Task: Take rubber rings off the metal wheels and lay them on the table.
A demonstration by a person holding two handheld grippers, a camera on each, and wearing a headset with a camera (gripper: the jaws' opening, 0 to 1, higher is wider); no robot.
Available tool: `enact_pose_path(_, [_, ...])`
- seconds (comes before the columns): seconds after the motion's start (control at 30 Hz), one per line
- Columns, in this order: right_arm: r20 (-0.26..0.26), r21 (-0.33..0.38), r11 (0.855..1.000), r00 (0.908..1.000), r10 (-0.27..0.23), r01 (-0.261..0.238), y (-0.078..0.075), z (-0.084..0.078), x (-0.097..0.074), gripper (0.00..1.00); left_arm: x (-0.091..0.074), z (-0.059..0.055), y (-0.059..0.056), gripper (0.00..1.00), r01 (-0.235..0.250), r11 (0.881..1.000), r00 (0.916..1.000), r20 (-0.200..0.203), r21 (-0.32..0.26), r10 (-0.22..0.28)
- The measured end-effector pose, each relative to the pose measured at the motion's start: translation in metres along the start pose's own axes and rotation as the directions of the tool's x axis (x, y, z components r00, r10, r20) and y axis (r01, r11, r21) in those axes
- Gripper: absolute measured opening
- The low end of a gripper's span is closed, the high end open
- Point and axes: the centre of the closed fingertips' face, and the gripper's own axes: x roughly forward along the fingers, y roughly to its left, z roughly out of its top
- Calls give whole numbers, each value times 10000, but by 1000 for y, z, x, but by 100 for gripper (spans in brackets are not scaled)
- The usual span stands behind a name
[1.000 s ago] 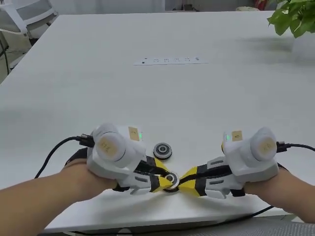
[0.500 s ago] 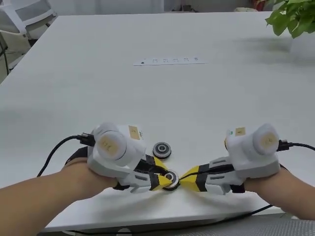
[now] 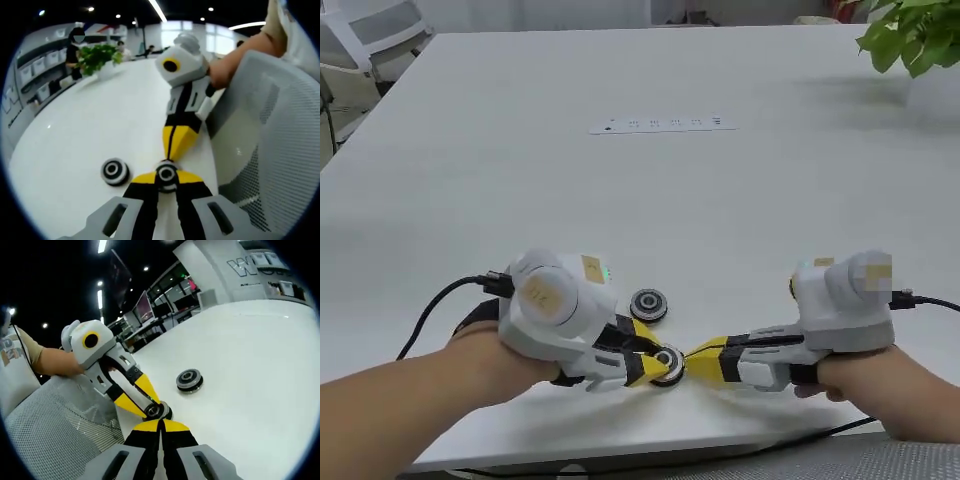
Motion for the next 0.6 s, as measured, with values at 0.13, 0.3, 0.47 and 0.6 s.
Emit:
enact_pose_path(0.13, [55,190,9998,10000,37,-38,1,1,0,0,0,0,0,13,-23,10000,10000,-6,-2,23])
enact_pose_path(0.3, [140,450,9989,9999,84,-90,1,2,0,0,0,0,0,13,-46,10000,10000,-22,-9,46])
enact_pose_path(0.47, [255,687,9975,9996,146,-163,0,3,0,0,1,0,1,13,-106,9999,9999,-49,-2,106])
enact_pose_path(0.6, [284,773,9968,9995,164,-185,1,4,1,0,1,0,1,13,-155,9999,9998,-87,-25,155])
